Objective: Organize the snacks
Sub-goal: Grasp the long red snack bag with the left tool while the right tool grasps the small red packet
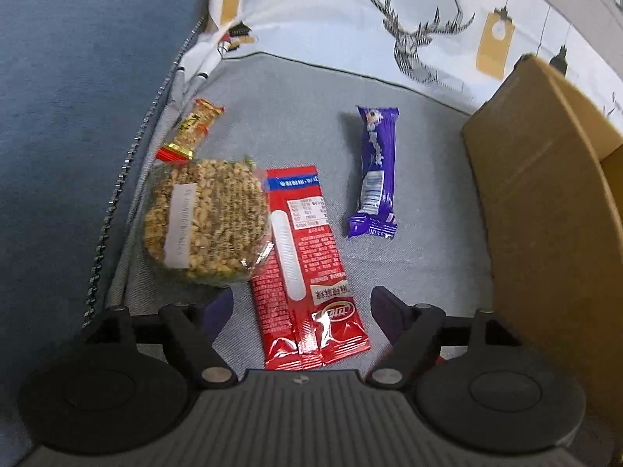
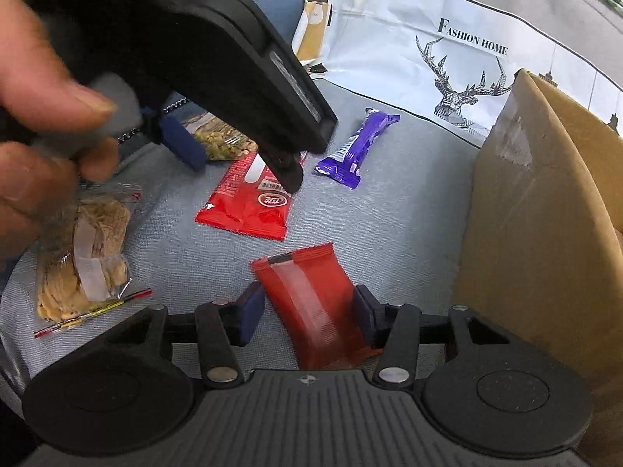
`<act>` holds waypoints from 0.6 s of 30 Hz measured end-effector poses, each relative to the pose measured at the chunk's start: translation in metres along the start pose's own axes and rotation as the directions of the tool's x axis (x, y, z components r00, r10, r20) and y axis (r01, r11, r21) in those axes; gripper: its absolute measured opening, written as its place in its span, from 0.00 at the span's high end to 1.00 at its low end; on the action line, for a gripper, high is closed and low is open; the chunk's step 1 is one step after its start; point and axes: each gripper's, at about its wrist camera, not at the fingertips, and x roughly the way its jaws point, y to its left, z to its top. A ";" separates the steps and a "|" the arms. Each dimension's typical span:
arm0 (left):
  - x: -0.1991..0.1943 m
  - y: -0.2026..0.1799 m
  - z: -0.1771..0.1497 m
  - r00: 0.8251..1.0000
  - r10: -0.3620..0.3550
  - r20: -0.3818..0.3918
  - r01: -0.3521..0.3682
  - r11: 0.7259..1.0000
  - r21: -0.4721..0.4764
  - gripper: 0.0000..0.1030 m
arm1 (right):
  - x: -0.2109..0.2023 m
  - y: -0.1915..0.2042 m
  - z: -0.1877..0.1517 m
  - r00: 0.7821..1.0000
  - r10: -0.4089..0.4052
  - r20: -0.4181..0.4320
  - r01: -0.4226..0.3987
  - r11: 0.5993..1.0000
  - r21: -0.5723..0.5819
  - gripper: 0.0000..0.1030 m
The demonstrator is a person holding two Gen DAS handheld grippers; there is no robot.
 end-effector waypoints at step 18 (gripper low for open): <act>0.005 -0.004 -0.007 0.997 0.079 0.021 -0.081 0.984 0.159 0.52 | -0.008 -0.004 0.007 0.994 0.053 0.099 -0.056 0.998 0.026 0.44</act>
